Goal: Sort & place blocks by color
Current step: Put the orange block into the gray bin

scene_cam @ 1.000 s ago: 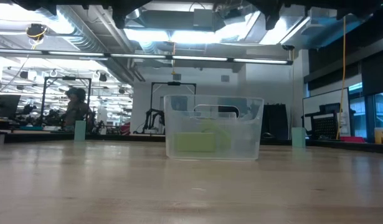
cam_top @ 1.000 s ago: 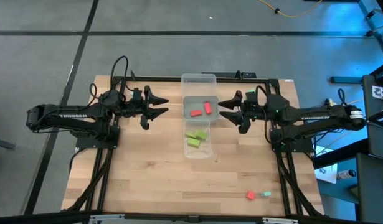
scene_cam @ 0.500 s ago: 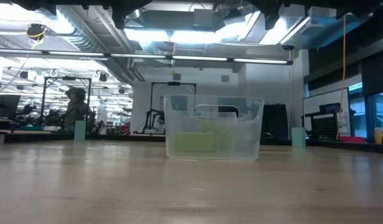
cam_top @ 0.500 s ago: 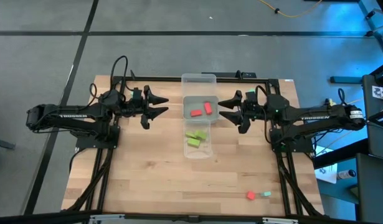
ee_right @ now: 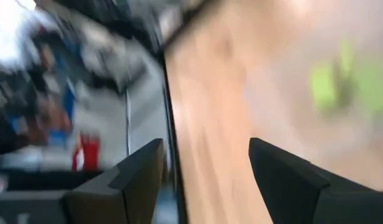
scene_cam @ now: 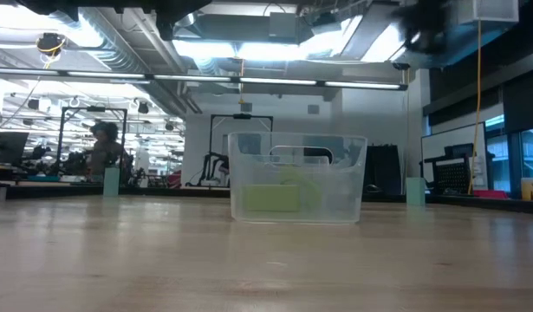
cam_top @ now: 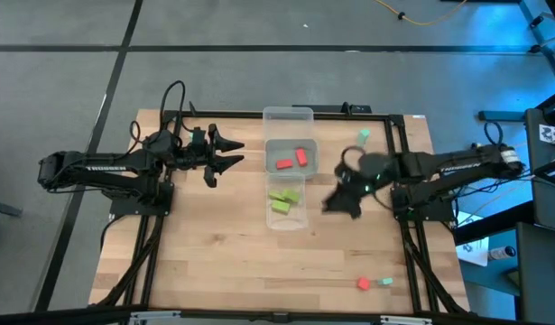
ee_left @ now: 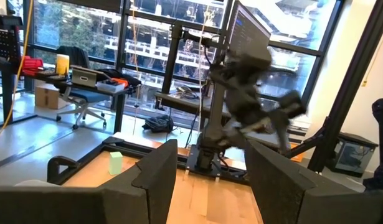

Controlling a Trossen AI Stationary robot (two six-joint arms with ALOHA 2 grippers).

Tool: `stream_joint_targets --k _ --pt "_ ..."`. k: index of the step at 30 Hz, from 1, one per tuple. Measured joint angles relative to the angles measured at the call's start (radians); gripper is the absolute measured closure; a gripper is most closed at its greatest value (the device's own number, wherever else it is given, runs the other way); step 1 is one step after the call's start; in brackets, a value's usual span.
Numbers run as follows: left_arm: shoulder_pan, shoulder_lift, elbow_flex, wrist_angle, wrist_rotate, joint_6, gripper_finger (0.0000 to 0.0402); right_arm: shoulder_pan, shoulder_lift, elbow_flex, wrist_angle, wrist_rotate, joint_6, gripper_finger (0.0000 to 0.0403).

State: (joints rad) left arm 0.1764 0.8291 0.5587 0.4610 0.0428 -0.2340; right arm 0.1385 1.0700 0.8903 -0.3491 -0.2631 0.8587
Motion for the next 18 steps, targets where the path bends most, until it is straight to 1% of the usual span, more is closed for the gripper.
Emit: stream_joint_targets --k 2,5,7,9,12,15,18 --pt "0.000 0.000 0.000 0.001 0.000 0.000 0.0221 0.098 0.048 0.082 -0.149 -0.005 0.049 0.0163" --pt "0.000 0.000 0.000 0.001 0.002 0.000 0.0221 0.254 0.140 0.185 -0.351 0.005 0.169 0.0163" --pt "0.000 0.000 0.000 0.000 0.002 0.000 0.0221 0.346 0.206 0.228 -0.437 0.027 0.264 0.0163" --pt "0.000 0.000 0.000 0.001 0.002 0.000 0.0221 0.421 0.270 0.246 -0.472 0.025 0.368 0.0163" --pt "0.000 0.000 0.000 0.000 0.002 0.000 0.0221 0.509 0.372 0.247 -0.478 -0.002 0.507 0.0163" --pt "0.000 0.000 0.000 0.000 0.003 0.000 0.0221 0.566 0.467 0.247 -0.478 -0.028 0.604 0.0163" --pt "0.000 0.000 0.000 0.001 0.003 0.000 0.0221 0.603 0.557 0.247 -0.482 -0.028 0.659 0.0163"
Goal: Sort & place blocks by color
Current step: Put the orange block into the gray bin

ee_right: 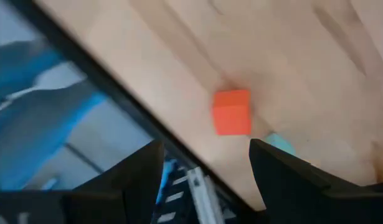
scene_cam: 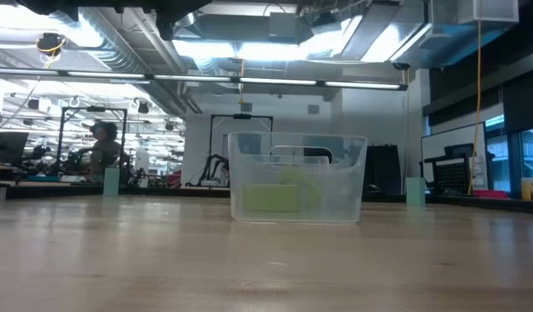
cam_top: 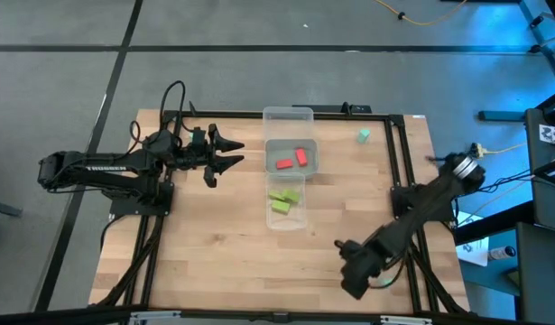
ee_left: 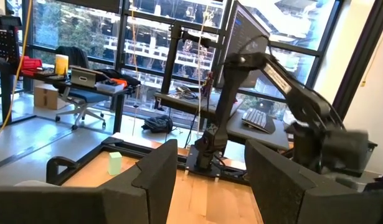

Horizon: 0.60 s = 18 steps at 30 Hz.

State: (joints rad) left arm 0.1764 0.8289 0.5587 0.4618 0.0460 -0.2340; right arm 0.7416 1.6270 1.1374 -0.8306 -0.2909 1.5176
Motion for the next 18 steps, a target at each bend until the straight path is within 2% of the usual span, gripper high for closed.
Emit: stream_joint_targets --k 8,18 --pt "0.000 0.000 0.000 0.000 0.000 0.000 0.0221 0.022 0.170 0.000 -0.002 -0.055 0.000 0.0163" --pt "0.000 0.000 0.000 0.005 0.000 -0.002 0.0221 0.029 0.215 0.000 0.006 -0.052 -0.003 0.0163"
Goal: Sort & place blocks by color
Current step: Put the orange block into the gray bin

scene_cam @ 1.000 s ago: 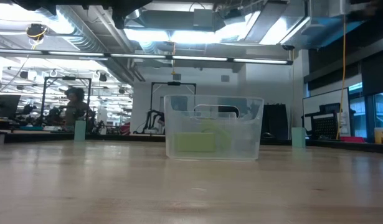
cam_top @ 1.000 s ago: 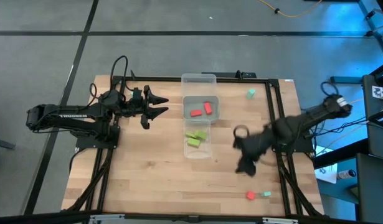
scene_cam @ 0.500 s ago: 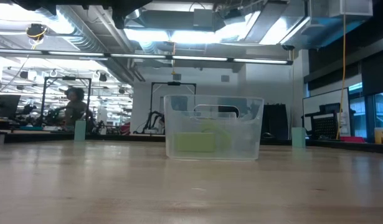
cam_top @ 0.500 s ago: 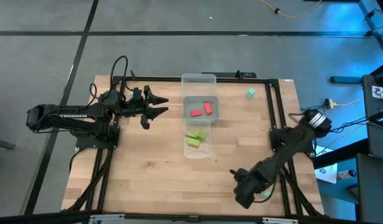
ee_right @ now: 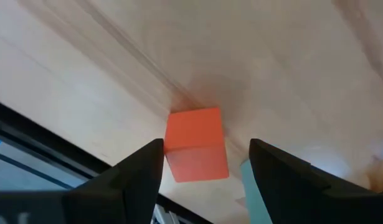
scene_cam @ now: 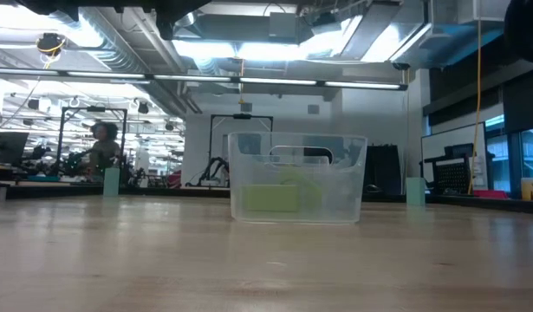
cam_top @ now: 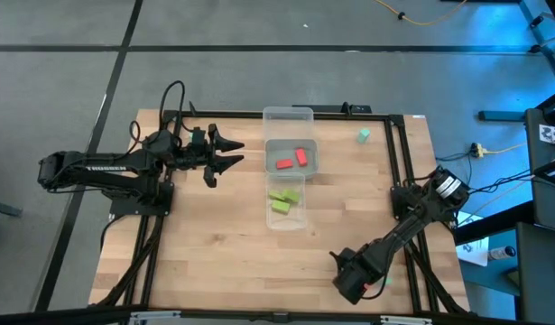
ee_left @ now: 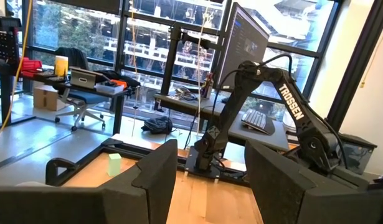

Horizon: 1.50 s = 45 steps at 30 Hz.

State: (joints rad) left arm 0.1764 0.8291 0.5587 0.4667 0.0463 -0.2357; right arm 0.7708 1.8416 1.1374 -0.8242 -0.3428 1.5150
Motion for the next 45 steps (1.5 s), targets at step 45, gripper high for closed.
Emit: stream_joint_targets --k 45 --pt "0.000 0.000 0.000 -0.002 -0.008 0.002 0.0221 -0.026 -0.116 -0.001 -0.065 0.135 -0.312 0.0266"
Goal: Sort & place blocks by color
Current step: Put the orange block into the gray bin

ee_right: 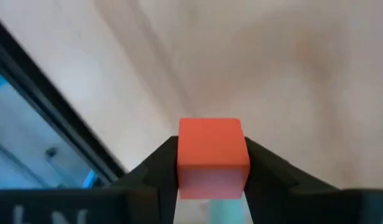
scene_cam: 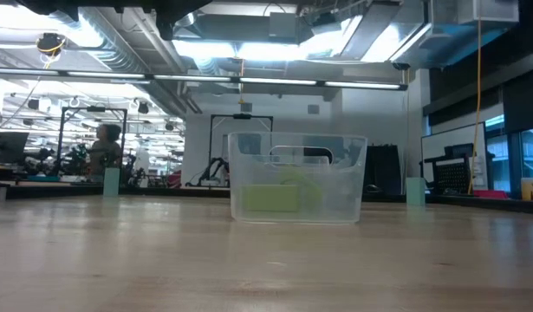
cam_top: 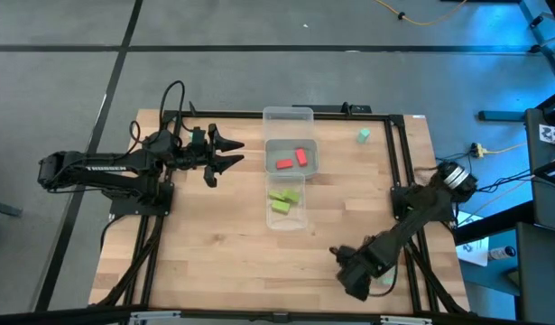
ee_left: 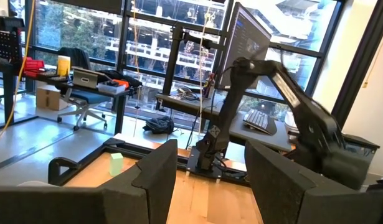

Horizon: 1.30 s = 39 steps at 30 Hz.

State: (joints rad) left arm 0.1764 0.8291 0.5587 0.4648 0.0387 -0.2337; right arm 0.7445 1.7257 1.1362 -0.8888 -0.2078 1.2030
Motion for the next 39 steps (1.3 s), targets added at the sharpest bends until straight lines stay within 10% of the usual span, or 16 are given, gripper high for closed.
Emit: stream_joint_targets --k 13,24,39 --pt "0.000 0.000 0.000 0.003 0.000 -0.001 0.0221 -0.341 -0.368 0.000 0.094 0.424 -0.539 0.0266" --pt "0.000 -0.001 0.000 0.027 0.000 -0.002 0.0221 -0.746 -0.342 0.000 0.604 0.059 -0.976 0.0266" --pt "0.000 -0.001 0.000 0.034 0.000 -0.002 0.0221 -0.879 -0.383 -0.363 1.340 -0.135 -0.733 0.0266"
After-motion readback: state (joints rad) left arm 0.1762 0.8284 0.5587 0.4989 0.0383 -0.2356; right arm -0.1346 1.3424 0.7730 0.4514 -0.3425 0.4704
